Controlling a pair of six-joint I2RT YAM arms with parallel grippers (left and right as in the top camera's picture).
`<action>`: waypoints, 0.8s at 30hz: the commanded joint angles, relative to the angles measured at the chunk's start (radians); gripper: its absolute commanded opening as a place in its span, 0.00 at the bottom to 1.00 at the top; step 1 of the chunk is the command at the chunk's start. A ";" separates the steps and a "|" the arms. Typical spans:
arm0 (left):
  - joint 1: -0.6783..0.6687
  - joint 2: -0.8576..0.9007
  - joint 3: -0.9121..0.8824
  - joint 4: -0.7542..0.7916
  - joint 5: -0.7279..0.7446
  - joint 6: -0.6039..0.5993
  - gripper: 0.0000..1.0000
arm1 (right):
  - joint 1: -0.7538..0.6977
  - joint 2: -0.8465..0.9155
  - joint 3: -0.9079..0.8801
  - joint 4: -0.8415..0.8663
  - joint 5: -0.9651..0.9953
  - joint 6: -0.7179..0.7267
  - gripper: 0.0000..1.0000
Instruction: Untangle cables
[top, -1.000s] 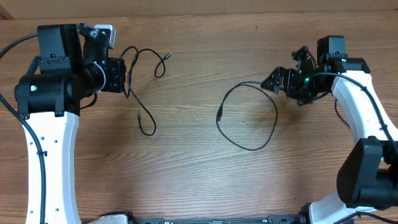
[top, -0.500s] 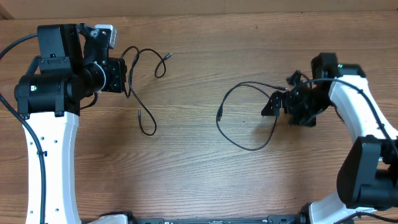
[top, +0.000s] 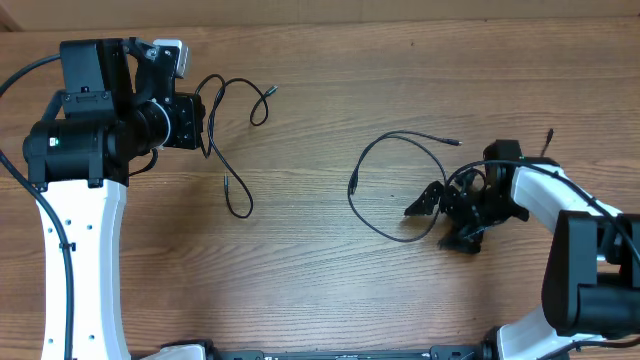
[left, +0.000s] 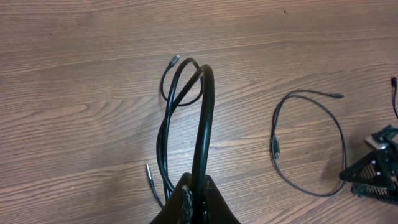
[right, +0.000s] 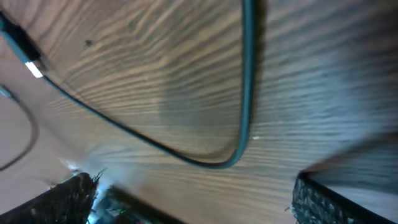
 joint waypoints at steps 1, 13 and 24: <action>-0.005 0.002 0.014 0.004 0.022 0.020 0.04 | 0.000 -0.014 -0.092 0.092 -0.012 0.109 1.00; -0.005 0.002 0.014 0.008 0.021 0.021 0.04 | -0.001 -0.014 -0.282 0.585 0.057 0.334 0.98; -0.005 0.002 0.014 0.008 0.021 0.020 0.04 | 0.000 -0.014 -0.282 0.706 0.241 0.334 0.75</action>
